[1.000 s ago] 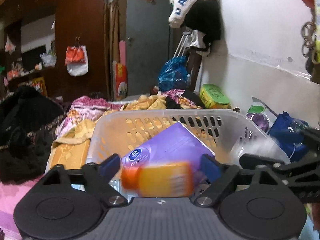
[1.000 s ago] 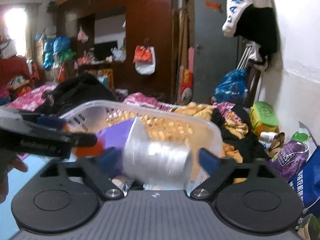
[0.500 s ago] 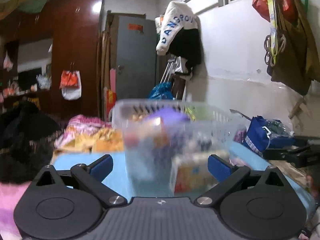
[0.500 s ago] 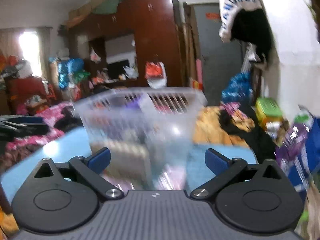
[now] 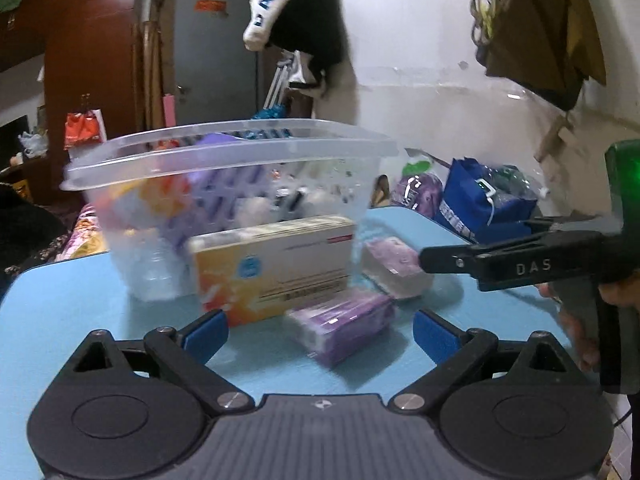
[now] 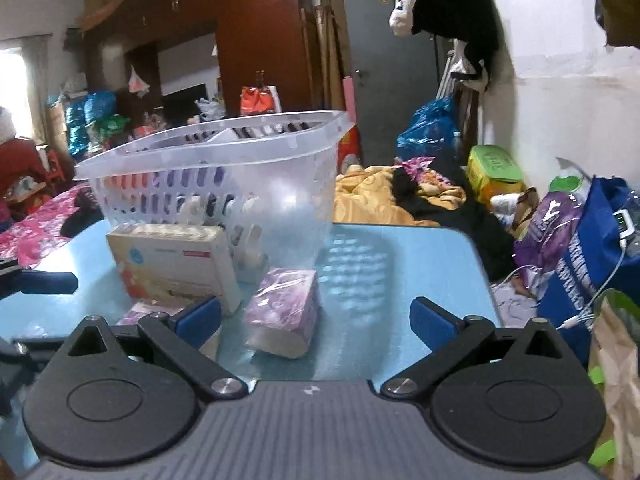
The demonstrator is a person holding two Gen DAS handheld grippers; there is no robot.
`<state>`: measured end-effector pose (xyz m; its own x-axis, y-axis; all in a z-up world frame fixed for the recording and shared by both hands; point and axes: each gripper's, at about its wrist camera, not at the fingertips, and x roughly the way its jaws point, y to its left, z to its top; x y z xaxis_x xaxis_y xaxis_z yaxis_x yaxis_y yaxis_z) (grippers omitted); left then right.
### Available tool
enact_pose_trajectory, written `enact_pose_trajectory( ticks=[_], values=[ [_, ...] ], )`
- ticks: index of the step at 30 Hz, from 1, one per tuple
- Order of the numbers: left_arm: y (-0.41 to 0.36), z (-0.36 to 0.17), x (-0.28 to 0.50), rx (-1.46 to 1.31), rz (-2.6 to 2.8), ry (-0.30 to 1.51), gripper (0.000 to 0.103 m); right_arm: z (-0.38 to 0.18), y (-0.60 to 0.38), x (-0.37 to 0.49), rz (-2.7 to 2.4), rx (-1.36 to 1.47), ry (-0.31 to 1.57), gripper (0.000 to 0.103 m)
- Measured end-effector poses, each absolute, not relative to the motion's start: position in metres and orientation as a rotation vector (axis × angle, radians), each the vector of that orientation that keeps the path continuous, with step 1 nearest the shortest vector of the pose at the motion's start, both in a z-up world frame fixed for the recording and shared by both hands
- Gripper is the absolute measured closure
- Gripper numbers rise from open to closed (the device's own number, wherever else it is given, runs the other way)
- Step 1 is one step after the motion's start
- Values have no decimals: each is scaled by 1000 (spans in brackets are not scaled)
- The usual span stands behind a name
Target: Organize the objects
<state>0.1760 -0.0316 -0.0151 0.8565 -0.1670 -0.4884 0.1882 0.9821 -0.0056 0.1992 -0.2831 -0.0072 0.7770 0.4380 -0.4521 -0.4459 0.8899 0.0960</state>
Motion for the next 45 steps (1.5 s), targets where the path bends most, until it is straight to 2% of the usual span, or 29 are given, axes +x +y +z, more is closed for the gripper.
enact_pose_trajectory(
  ticks=[9, 11, 12, 13, 16, 21, 23, 24, 26, 45],
  values=[
    [-60, -32, 210, 81, -135, 612, 4, -11, -288, 219, 450, 16, 536, 0],
    [-61, -36, 214, 95, -107, 622, 12, -12, -283, 222, 466, 18, 551, 0],
    [-61, -37, 215, 100, -96, 632, 24, -12, -280, 223, 472, 14, 559, 0],
    [-60, -39, 215, 100, -95, 641, 30, -13, -276, 223, 477, 8, 563, 0],
    [-56, -39, 210, 106, -94, 632, 35, -16, -265, 224, 488, -17, 580, 4],
    [-42, -36, 197, 96, -102, 616, 37, -21, -253, 224, 524, -45, 619, 18],
    [-36, -34, 192, 86, -98, 603, 37, -23, -251, 223, 529, -56, 626, 32],
    [-30, -32, 189, 80, -99, 597, 37, -23, -249, 222, 531, -59, 632, 36],
    [-27, -31, 190, 69, -98, 590, 37, -24, -249, 221, 536, -64, 637, 52],
    [27, 5, 110, -28, -82, 337, 39, 9, -287, 117, 680, -21, 331, 53]
  ],
)
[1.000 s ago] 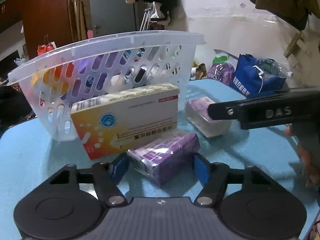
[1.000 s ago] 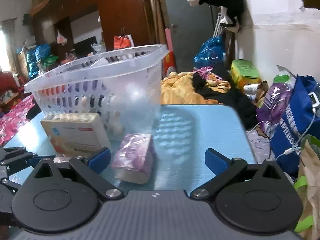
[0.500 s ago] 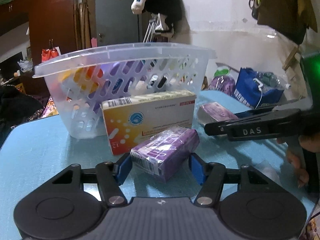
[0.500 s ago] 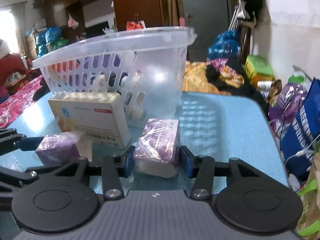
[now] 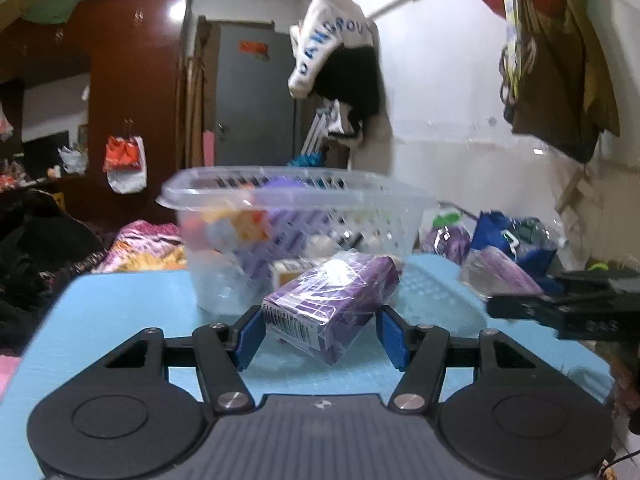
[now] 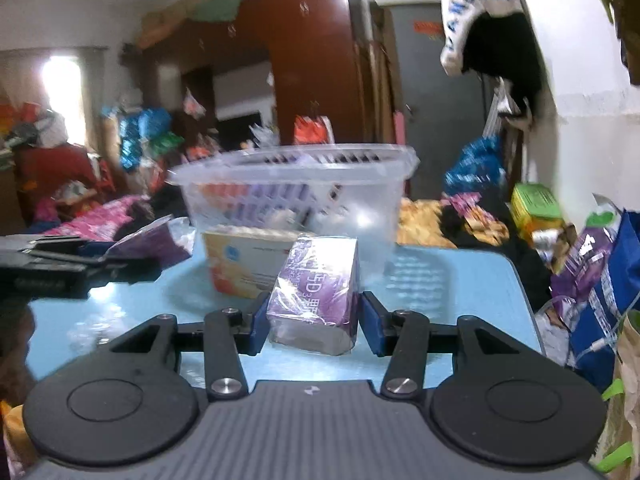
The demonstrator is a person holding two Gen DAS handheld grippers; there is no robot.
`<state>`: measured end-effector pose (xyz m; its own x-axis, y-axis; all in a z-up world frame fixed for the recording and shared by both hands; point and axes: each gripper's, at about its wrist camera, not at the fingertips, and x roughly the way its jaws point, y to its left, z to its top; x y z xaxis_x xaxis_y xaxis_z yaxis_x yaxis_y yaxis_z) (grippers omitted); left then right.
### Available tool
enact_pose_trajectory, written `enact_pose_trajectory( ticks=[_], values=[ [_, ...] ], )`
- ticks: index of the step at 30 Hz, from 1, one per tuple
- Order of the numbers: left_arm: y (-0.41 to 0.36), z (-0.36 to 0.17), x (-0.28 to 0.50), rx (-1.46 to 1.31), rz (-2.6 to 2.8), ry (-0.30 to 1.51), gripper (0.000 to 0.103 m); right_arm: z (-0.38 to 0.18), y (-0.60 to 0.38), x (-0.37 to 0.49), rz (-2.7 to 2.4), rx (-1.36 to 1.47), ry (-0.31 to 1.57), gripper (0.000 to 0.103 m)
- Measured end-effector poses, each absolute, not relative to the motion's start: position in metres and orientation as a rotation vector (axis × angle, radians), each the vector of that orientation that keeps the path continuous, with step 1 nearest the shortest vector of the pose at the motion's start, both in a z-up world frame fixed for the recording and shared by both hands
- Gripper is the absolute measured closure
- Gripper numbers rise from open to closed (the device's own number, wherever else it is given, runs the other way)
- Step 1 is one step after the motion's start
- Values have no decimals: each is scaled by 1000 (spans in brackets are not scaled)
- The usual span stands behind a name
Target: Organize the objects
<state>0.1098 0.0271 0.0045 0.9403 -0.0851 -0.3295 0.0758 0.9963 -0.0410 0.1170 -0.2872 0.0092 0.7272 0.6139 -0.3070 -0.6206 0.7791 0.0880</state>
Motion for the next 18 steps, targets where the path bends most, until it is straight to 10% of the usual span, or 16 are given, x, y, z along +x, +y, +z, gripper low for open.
enact_pose_trajectory(
  ticks=[18],
  values=[
    [58, 100, 146, -23, 30, 193, 39, 82, -256, 171, 709, -92, 173, 53]
  ],
)
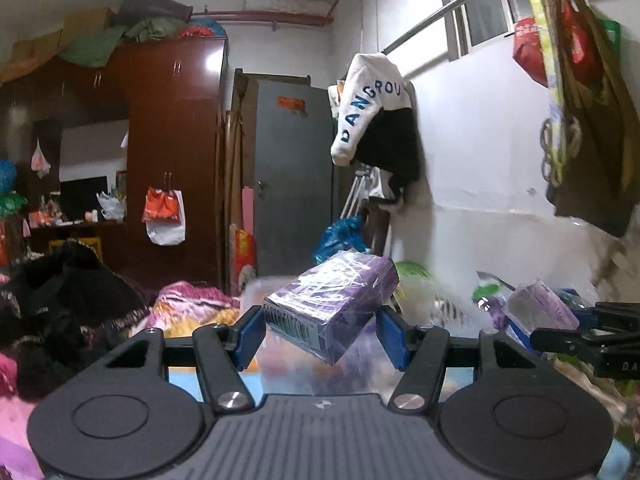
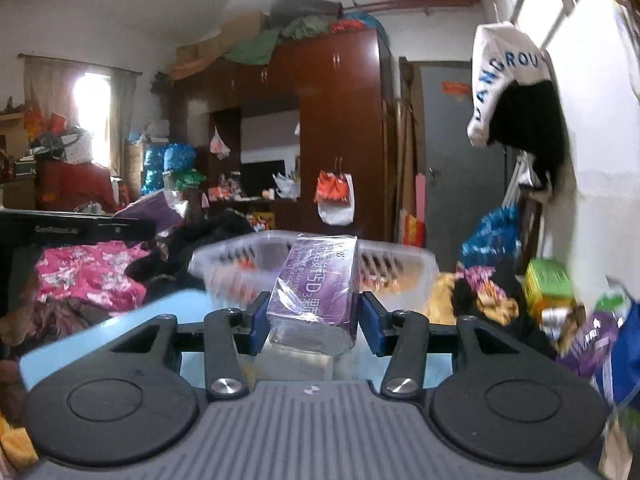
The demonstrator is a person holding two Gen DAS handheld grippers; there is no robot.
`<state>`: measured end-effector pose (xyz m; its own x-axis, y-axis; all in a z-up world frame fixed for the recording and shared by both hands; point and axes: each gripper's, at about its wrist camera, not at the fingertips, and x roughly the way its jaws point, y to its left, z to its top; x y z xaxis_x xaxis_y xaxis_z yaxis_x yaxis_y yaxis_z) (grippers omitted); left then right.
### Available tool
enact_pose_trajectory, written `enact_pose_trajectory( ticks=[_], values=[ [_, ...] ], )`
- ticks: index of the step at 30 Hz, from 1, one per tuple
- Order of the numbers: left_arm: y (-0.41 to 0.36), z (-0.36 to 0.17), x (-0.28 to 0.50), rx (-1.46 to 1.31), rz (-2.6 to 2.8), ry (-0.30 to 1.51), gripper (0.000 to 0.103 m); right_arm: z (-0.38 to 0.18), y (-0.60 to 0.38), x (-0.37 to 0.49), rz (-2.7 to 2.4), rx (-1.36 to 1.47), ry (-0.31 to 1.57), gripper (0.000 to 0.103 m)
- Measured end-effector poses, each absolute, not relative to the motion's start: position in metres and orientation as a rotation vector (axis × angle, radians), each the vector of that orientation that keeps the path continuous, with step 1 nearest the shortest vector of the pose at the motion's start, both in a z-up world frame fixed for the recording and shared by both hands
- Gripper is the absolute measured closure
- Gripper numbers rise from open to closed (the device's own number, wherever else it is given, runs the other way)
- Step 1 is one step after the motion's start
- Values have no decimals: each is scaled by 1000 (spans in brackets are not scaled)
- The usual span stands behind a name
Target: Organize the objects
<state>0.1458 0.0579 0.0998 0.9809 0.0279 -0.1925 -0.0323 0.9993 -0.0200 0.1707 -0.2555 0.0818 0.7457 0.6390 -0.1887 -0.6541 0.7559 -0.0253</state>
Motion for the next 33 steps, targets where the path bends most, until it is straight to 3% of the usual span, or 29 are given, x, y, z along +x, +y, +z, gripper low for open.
enact_pose_trajectory(
  ticks=[7, 21, 22, 23, 24, 25, 33],
  values=[
    [58, 133, 229, 6, 63, 289, 39, 98, -223, 230, 607, -113, 259, 53],
    [67, 99, 303, -10, 93, 495, 38, 73, -205, 270, 564, -125, 399, 52],
    [65, 99, 303, 7, 98, 479, 32, 74, -205, 271, 567, -109, 396, 48],
    [65, 97, 300, 26, 113, 465, 21, 75, -206, 274, 566, -93, 401, 24],
    [64, 96, 298, 39, 129, 460, 4, 76, -208, 273, 556, -78, 407, 9],
    [64, 95, 295, 40, 125, 457, 0, 77, -211, 268, 539, -69, 388, 0],
    [66, 82, 196, 47, 14, 285, 0, 57, -266, 190, 685, -27, 286, 0]
  ],
)
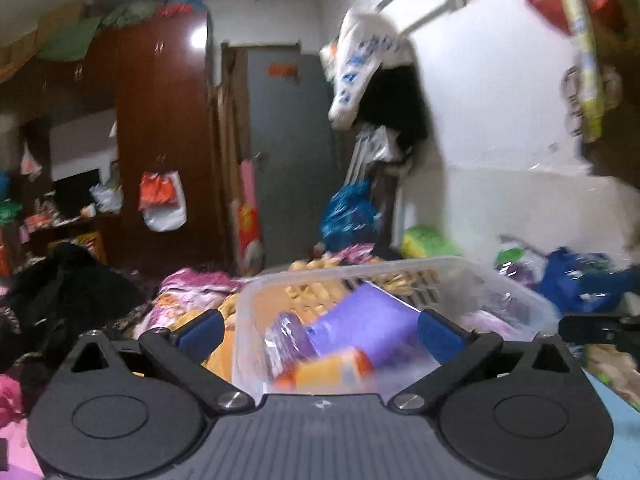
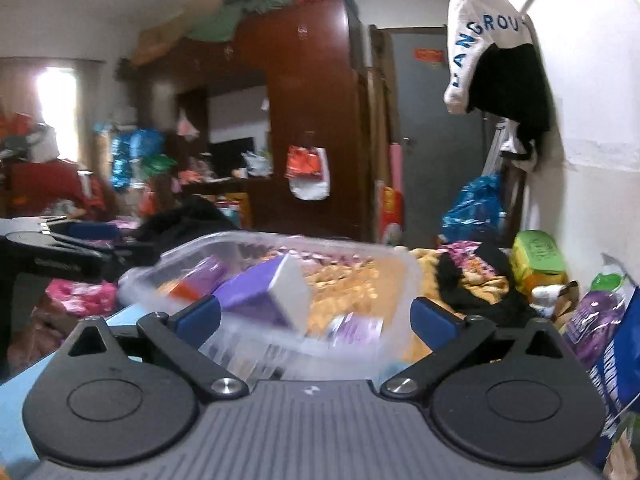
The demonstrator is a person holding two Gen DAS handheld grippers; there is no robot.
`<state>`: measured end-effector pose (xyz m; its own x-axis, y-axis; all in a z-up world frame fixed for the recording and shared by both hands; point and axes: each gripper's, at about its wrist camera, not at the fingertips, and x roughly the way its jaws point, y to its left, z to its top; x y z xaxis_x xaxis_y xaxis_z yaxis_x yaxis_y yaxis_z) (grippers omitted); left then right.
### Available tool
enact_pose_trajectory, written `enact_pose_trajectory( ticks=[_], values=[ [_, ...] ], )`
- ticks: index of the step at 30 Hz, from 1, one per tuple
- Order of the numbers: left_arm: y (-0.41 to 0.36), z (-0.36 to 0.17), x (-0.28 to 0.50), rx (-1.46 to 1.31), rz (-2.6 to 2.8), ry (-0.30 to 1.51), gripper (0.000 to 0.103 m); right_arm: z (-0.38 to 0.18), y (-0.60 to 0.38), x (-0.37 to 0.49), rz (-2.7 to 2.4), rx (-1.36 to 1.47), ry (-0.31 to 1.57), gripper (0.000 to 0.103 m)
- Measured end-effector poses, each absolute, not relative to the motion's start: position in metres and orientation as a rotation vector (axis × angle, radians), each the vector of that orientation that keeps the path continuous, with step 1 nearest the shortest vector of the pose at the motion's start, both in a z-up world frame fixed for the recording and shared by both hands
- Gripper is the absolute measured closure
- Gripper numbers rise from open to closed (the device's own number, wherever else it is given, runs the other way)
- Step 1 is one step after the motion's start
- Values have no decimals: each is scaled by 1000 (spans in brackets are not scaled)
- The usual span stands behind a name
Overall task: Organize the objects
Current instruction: 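Move the left gripper toward the white-orange medicine box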
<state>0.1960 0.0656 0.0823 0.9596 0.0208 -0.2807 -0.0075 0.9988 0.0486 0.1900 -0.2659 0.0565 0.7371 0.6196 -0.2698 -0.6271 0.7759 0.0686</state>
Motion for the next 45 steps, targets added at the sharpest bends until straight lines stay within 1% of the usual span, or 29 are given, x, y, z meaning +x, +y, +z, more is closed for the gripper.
enact_pose_trajectory(
  ticks=[2, 5, 6, 7, 9, 10, 14, 15, 17, 18, 20, 22, 24, 26, 29, 31, 33, 34, 35, 36, 39, 42, 45],
  values=[
    [68, 68, 171, -1, -42, 308, 0, 41, -274, 182, 712, -35, 303, 0],
    [65, 39, 158, 6, -85, 349, 0, 13, -274, 187, 730, -58, 376, 0],
    [63, 30, 160, 28, -89, 371, 2, 8, -271, 192, 732, -57, 393, 0],
    [60, 22, 164, 47, -95, 395, 6, 5, -269, 195, 730, -55, 405, 0],
    [59, 11, 175, 50, -102, 440, 11, 4, -265, 204, 739, -36, 415, 9],
    [61, 7, 179, 37, -108, 451, 11, 5, -263, 207, 758, -23, 415, 14],
    [66, -2, 187, 23, -141, 481, 11, 7, -246, 210, 787, -71, 411, 15],
    [66, -3, 189, 26, -145, 485, 12, 7, -241, 211, 796, -97, 411, 17],
    [64, -5, 193, 32, -149, 487, 17, 4, -233, 211, 806, -136, 420, 24],
    [62, -6, 197, 32, -149, 484, 21, 3, -230, 212, 810, -152, 424, 26],
    [61, -7, 202, 48, -147, 489, 25, -2, -228, 213, 814, -165, 430, 35],
    [60, -8, 205, 61, -141, 496, 28, -5, -230, 213, 829, -164, 438, 38],
    [58, -9, 208, 65, -148, 497, 30, -8, -234, 211, 838, -165, 426, 39],
    [57, -10, 211, 64, -158, 493, 31, -8, -231, 211, 841, -179, 407, 42],
    [55, -11, 216, 66, -168, 493, 34, -9, -230, 212, 863, -188, 392, 45],
    [52, -15, 219, 74, -185, 503, 40, -11, -228, 213, 869, -201, 389, 47],
    [50, -18, 222, 83, -197, 521, 45, -11, -228, 214, 862, -204, 389, 52],
    [48, -19, 223, 83, -206, 528, 51, -11, -229, 214, 872, -199, 388, 59],
    [47, -20, 222, 84, -217, 530, 55, -10, -230, 215, 881, -194, 390, 67],
    [46, -20, 222, 92, -213, 527, 55, -10, -230, 215, 874, -194, 389, 69],
    [43, -21, 220, 109, -211, 523, 57, -9, -231, 213, 870, -204, 386, 70],
    [40, -21, 217, 130, -210, 518, 62, -9, -228, 210, 850, -226, 376, 71],
    [37, -21, 213, 146, -210, 508, 64, -8, -227, 205, 844, -239, 354, 71]
  ],
)
